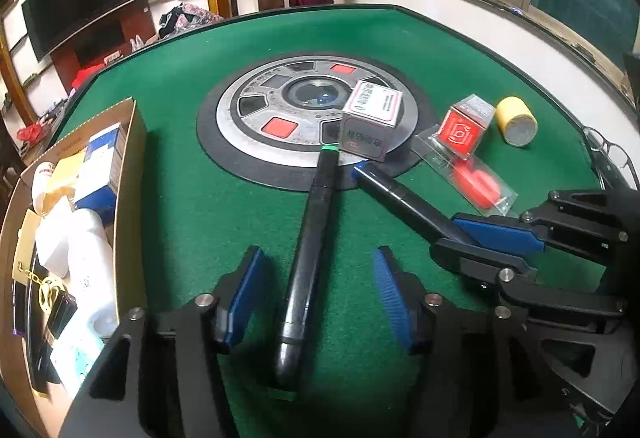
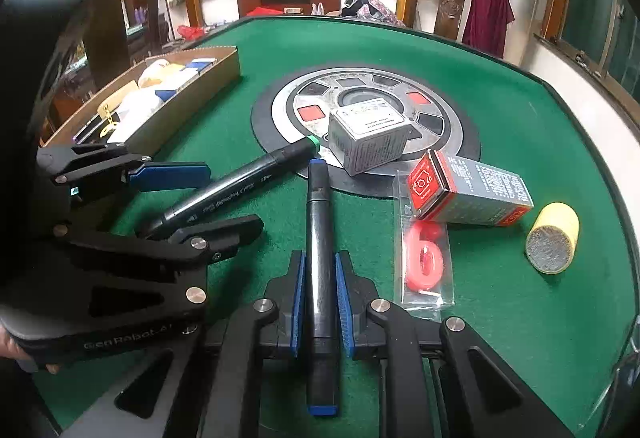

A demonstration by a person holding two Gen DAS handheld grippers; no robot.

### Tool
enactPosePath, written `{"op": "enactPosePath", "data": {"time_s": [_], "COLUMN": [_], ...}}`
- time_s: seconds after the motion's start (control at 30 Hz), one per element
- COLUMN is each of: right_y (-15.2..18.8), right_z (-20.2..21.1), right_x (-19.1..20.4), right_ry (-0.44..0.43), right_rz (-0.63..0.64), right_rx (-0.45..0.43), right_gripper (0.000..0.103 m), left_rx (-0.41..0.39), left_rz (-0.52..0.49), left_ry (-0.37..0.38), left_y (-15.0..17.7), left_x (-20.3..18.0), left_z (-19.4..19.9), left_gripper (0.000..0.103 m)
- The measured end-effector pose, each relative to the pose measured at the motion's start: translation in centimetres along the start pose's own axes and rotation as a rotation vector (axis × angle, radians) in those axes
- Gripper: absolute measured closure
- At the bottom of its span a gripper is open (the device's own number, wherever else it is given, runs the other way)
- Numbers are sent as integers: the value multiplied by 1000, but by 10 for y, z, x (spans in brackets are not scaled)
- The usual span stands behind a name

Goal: Organize objects
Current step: 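Carry one black marker in each tool over the cardboard tray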

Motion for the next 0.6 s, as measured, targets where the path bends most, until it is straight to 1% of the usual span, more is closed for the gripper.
{"op": "enactPosePath", "data": {"time_s": [0.27,0.37,0.43,0.47,0.5,0.53,0.57,0.6], "right_y": [-3,-2,-2,-1,-1,-1,-1,-2], "right_z": [-2,-1,0,0,1,2,3,5], "right_x": [1,1,2,2,2,2,1,0], "right_ry": [-1,9,15,15,6,-9,-17,-16], "right_rz": [-26,-18,-13,-13,-17,-23,-32,-38], "right_rx": [18,18,15,15,16,15,8,1], "right_gripper": [85,86,86,86,86,86,86,86], "left_rx": [1,5,3,0,-1,-1,-1,-3], "left_rz": [10,8,12,1,-11,-19,-30,-38], "left_ry": [-2,-15,-15,-9,-6,-8,-12,-23], "left_y": [0,1,2,2,2,2,3,4], "left_x": [2,1,1,-1,-4,-7,-11,-13], "left_z": [-1,-1,0,1,2,3,3,3], "left_gripper": [45,42,42,51,69,81,88,88]}}
Point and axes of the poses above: each gripper's, at about its wrist camera, not at the fingertips, and z roughly against the way its jaws point, x to its left, y to its underside, the point moved 2 cm from there along -z, roughly the way its jaws point, and after that the axes turned 10 degrees about y, right-handed, at the moved point
